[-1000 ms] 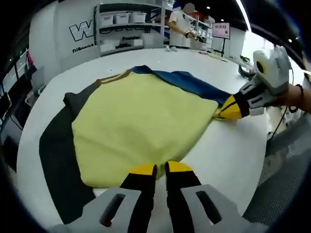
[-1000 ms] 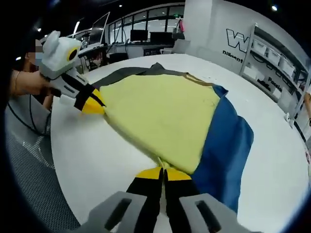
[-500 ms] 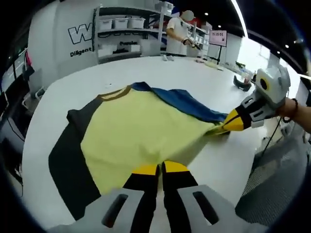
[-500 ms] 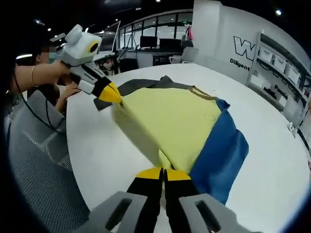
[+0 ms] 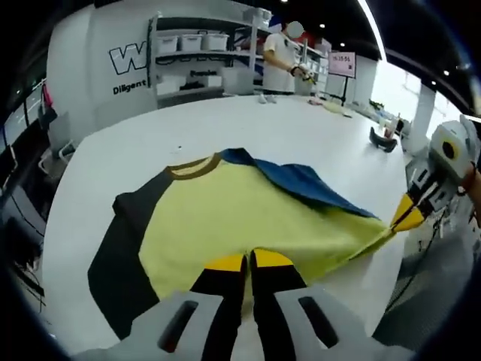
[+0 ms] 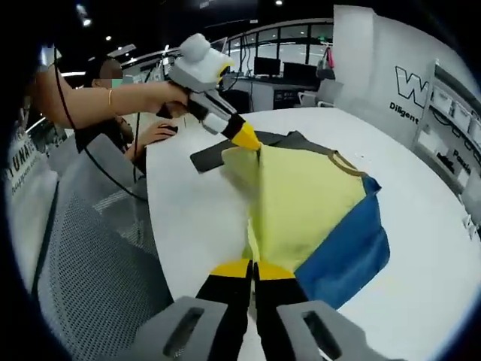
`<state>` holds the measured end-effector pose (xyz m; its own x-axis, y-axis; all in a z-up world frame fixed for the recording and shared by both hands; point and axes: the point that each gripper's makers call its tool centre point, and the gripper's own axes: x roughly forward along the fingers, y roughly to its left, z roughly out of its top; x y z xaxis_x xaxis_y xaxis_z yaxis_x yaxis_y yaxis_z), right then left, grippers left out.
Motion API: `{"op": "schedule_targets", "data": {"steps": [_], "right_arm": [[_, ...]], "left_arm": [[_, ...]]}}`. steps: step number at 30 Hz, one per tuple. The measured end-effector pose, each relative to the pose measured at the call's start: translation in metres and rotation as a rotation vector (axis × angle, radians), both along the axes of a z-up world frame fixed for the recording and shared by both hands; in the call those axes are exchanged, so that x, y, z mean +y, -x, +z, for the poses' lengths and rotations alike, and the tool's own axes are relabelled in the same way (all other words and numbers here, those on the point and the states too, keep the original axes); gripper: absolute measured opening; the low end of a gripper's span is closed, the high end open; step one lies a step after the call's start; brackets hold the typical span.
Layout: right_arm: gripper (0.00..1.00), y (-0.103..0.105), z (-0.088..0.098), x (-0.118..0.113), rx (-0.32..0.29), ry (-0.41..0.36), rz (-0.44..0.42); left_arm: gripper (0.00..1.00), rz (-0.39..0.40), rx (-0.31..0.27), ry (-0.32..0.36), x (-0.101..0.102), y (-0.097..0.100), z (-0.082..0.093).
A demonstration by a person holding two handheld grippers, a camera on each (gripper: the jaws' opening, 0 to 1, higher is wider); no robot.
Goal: Fold the garment on the visible template until the final outline fits inside the template.
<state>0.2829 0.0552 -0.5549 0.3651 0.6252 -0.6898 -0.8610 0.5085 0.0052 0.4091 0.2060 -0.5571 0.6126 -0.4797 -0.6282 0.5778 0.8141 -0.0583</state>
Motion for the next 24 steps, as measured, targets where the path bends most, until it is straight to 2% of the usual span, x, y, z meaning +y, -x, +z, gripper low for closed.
{"op": "schedule_targets", "data": {"steps": [5,7,9,12,14,15,17,20,21,22,24], "right_arm": [[0.00,0.002,-0.001,-0.004,0.018,-0.012,0.015],[0.00,0.002,-0.004,-0.008,0.032,-0.007,0.004],[0.00,-0.002,-0.008,-0.014,0.038,0.007,-0.026],[0.00,-0.008,-0.016,-0.020,0.037,0.036,-0.053],[0.00,-0.013,-0.019,-0.022,0.038,0.024,-0.072],[0.00,-0.018,-0.022,-0.024,0.044,0.023,-0.110],[0.00,-0.022,-0.029,-0.030,0.036,0.058,-0.115],[0.00,-0.028,-0.037,-0.039,0.046,0.095,-0.161],[0.00,-0.032,-0.040,-0.040,0.041,0.087,-0.169],[0.00,-0.034,-0.043,-0.043,0.061,0.074,-0.214],[0.00,-0.038,-0.047,-0.046,0.065,0.071,-0.226]], "left_arm": [[0.02,0.039,-0.005,-0.029,0.000,-0.025,-0.009],[0.02,0.054,0.004,-0.033,-0.001,-0.033,-0.014],[0.02,0.069,-0.004,-0.071,0.001,-0.041,-0.021],[0.02,0.049,0.003,-0.090,-0.006,-0.047,-0.029],[0.02,0.039,-0.007,-0.108,-0.009,-0.053,-0.036],[0.03,0.035,0.000,-0.137,-0.009,-0.056,-0.042],[0.03,0.034,0.003,-0.168,-0.010,-0.060,-0.051],[0.07,0.018,-0.008,-0.175,-0.013,-0.062,-0.054],[0.09,0.019,-0.020,-0.202,-0.011,-0.065,-0.056],[0.10,0.014,-0.019,-0.212,-0.011,-0.065,-0.058],[0.12,0.012,-0.017,-0.210,-0.010,-0.064,-0.058]]}}
